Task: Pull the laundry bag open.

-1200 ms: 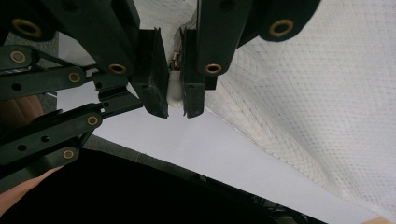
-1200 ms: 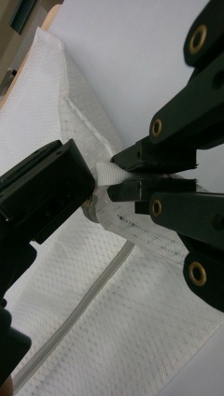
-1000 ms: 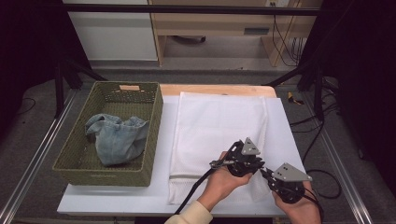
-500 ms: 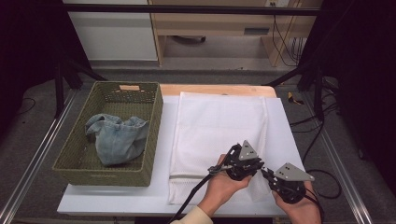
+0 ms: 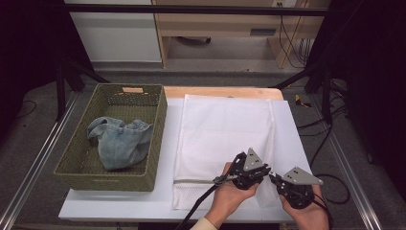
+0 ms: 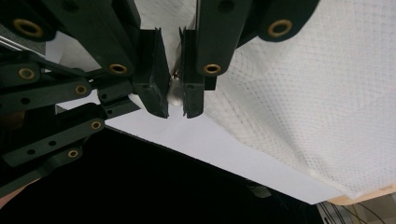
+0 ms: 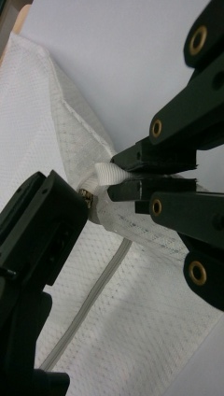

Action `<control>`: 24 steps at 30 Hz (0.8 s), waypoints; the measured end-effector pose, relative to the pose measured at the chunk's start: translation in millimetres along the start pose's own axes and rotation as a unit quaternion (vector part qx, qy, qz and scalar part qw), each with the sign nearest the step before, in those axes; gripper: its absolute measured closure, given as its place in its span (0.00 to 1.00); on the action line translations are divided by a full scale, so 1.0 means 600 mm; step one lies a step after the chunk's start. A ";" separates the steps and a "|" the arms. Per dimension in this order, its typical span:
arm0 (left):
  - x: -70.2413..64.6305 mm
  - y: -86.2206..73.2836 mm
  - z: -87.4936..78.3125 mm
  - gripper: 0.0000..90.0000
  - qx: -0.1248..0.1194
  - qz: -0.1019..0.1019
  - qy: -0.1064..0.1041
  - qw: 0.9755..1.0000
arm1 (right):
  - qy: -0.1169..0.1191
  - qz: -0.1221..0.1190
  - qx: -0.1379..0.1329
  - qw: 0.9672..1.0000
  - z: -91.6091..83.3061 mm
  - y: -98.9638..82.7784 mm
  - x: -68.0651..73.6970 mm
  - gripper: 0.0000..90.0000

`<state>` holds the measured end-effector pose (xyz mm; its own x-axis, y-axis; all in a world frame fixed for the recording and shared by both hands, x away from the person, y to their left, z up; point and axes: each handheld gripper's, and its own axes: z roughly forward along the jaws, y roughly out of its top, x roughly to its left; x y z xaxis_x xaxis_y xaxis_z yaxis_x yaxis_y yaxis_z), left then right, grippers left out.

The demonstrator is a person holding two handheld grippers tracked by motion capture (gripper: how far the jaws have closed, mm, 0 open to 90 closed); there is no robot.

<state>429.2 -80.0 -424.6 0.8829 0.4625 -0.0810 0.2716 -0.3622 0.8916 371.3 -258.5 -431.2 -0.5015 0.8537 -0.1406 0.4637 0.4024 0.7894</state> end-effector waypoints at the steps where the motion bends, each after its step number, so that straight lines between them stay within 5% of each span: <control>1: 0.000 0.000 0.000 0.91 0.000 0.000 0.000 1.000 | 0.000 0.000 0.000 1.000 0.000 0.000 0.000 0.97; 24: 0.001 -0.019 0.005 0.92 0.017 -0.003 -0.006 1.000 | -0.010 0.006 0.011 1.000 -0.001 -0.008 -0.006 0.97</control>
<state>427.5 -78.3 -436.1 0.8858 0.4548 -0.0924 0.2900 -0.3868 0.8754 370.6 -263.5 -434.1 -0.4808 0.8650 -0.1435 0.4853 0.3988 0.7781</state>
